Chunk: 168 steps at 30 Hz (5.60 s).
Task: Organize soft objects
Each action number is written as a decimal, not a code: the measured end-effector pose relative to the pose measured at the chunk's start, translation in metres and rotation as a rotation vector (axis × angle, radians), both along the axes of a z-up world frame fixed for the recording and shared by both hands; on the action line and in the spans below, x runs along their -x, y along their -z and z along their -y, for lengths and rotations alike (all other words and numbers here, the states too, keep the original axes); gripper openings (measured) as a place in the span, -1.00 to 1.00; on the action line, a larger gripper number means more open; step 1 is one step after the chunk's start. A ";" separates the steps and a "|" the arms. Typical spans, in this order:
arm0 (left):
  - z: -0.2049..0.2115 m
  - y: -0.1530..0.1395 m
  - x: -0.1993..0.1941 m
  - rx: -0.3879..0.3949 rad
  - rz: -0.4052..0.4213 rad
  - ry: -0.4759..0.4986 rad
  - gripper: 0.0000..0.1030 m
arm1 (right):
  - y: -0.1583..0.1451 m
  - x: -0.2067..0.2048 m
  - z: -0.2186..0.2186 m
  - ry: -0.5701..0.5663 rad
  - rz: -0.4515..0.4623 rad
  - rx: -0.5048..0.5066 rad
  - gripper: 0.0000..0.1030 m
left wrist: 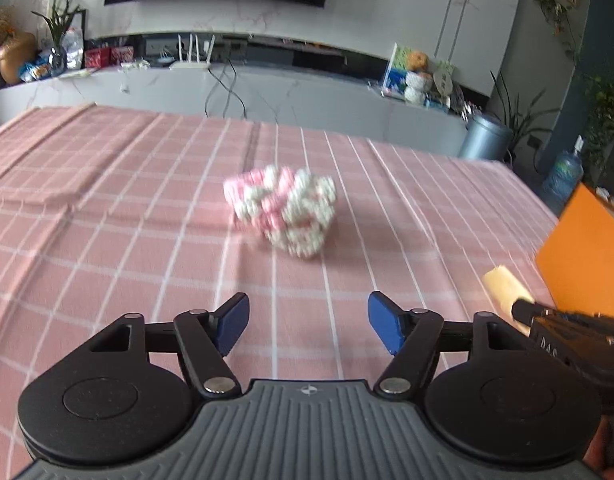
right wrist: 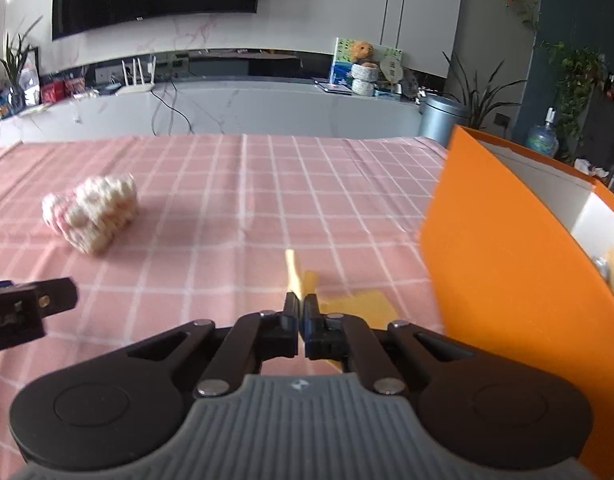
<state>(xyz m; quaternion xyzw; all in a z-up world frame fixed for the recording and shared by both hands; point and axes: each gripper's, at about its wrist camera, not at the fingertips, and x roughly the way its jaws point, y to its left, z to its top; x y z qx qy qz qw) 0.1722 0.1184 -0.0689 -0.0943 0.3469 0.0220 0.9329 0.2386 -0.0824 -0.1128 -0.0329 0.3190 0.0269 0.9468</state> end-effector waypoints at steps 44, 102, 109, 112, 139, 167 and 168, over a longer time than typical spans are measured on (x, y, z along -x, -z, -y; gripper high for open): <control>-0.015 0.015 -0.100 0.004 0.063 -0.076 -0.33 | 0.017 -0.045 -0.025 -0.122 -0.085 -0.096 -0.83; 0.264 -0.085 0.018 0.042 -0.099 0.851 -0.40 | -0.105 0.104 0.266 -0.132 -0.241 0.008 -0.94; 0.278 -0.069 0.007 -0.011 -0.177 0.837 -0.40 | -0.088 0.091 0.267 -0.127 -0.318 0.010 -0.80; 0.285 -0.064 0.006 -0.065 -0.203 0.818 -0.39 | -0.087 0.088 0.268 -0.126 -0.325 0.016 -0.76; 0.237 -0.122 0.025 -0.106 -0.079 0.756 0.69 | -0.159 0.095 0.259 -0.206 -0.273 0.168 0.89; 0.196 -0.099 0.104 -0.080 0.479 0.437 0.86 | -0.106 0.213 0.210 0.120 0.267 -0.046 0.95; 0.195 -0.096 0.109 -0.090 0.480 0.421 0.86 | -0.101 0.214 0.209 0.135 0.258 -0.052 0.95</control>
